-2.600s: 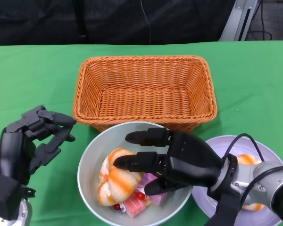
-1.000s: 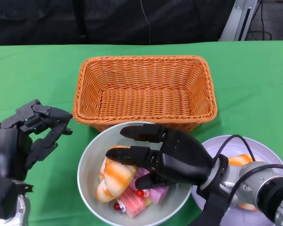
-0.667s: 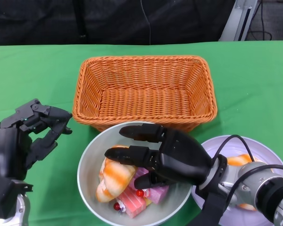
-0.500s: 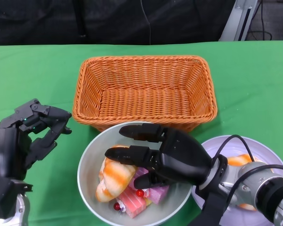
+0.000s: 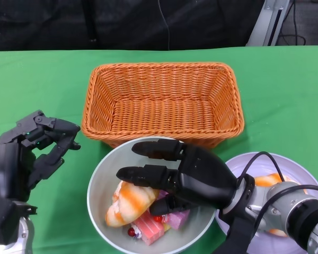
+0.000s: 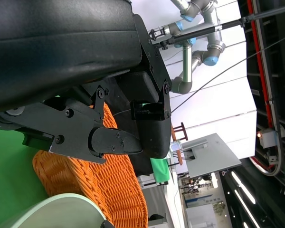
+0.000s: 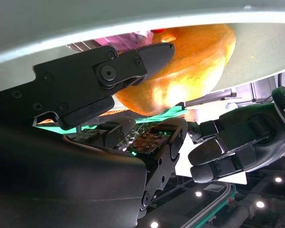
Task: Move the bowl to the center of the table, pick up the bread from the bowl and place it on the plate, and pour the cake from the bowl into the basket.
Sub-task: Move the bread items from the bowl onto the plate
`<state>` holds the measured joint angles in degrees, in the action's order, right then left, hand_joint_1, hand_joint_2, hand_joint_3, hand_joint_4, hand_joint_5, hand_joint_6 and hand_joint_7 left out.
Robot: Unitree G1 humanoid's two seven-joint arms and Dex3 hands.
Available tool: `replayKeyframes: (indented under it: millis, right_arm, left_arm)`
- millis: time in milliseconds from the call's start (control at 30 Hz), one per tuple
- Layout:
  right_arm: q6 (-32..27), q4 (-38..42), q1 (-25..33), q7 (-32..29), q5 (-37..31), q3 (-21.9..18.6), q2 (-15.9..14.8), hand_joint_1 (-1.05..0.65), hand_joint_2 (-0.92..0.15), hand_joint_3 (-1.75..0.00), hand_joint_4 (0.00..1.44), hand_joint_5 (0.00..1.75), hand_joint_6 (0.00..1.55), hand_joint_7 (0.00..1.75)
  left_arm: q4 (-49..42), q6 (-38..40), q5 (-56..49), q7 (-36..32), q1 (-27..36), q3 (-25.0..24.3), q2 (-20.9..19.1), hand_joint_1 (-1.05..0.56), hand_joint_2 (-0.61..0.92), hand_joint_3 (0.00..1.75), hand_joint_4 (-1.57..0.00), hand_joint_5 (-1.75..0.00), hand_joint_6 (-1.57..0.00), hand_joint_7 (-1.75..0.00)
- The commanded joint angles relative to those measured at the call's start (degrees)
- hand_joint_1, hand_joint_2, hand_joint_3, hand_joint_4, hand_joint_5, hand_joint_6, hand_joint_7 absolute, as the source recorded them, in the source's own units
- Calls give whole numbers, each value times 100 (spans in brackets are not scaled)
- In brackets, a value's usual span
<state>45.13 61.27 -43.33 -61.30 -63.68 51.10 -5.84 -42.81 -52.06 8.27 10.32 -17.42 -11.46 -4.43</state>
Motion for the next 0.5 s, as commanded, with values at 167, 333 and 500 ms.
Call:
replayKeyframes:
  millis: [167,333,500]
  right_arm:
    - [-8,90,-84,197,45,46,64,-71,-84,0,84,2,64,1]
    - [-65,119,-108,385,36,63,136,-71,-86,-1,83,1,65,1]
    - [-137,205,-132,379,27,88,188,-71,-89,-2,87,3,67,1]
  left_arm:
    - [11,-86,-104,-157,-21,-45,-63,-22,92,29,-85,-127,-97,-90]
    - [74,-51,-137,-209,1,-38,-63,-22,92,28,-85,-128,-97,-91]
    - [18,-142,-107,-178,-29,-62,-88,-22,92,30,-85,-127,-96,-91]
